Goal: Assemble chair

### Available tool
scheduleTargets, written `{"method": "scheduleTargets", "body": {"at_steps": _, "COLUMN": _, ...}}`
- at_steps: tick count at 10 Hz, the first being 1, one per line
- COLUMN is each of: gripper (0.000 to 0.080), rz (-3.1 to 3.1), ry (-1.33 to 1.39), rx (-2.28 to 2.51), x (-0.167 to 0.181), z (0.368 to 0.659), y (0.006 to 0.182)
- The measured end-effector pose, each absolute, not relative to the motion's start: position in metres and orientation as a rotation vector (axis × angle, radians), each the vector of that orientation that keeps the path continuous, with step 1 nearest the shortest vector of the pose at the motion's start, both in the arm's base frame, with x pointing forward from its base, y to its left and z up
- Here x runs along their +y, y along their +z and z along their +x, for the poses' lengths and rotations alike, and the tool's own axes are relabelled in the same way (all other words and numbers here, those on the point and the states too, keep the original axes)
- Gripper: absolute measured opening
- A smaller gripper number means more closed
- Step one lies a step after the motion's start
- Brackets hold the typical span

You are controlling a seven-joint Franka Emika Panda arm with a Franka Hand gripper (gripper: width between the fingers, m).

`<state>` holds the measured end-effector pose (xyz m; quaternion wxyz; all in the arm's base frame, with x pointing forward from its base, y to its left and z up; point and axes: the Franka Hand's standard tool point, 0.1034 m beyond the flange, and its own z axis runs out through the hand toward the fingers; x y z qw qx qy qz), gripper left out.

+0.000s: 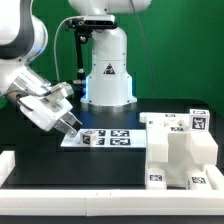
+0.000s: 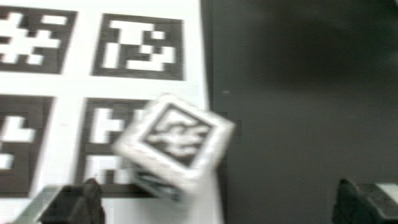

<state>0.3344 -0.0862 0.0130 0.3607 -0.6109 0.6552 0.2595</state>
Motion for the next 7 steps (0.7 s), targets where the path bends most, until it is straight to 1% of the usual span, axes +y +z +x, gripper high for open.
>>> {"method": "scheduleTargets", "body": {"at_steps": 2, "gripper": 0.0649, "rz": -1.552, "ry": 0.71, "rx": 1.706, "x": -0.074, "z": 0.321, "y": 0.007}}
{"method": "scheduleTargets", "body": {"at_steps": 3, "gripper": 0.0649, "rz": -1.554, "ry": 0.721, "rx": 1.705, "x": -0.07, "z": 0.325, "y": 0.007}}
{"method": "scheduleTargets", "body": {"at_steps": 5, "gripper": 0.0649, "rz": -1.569, "ry": 0.711, "rx": 1.698, "x": -0.074, "z": 0.338, "y": 0.008}}
{"method": "scheduleTargets", "body": {"at_steps": 7, "gripper": 0.0649, "rz": -1.591, "ry": 0.715, "rx": 1.711, "x": -0.069, "z": 0.341, "y": 0.004}}
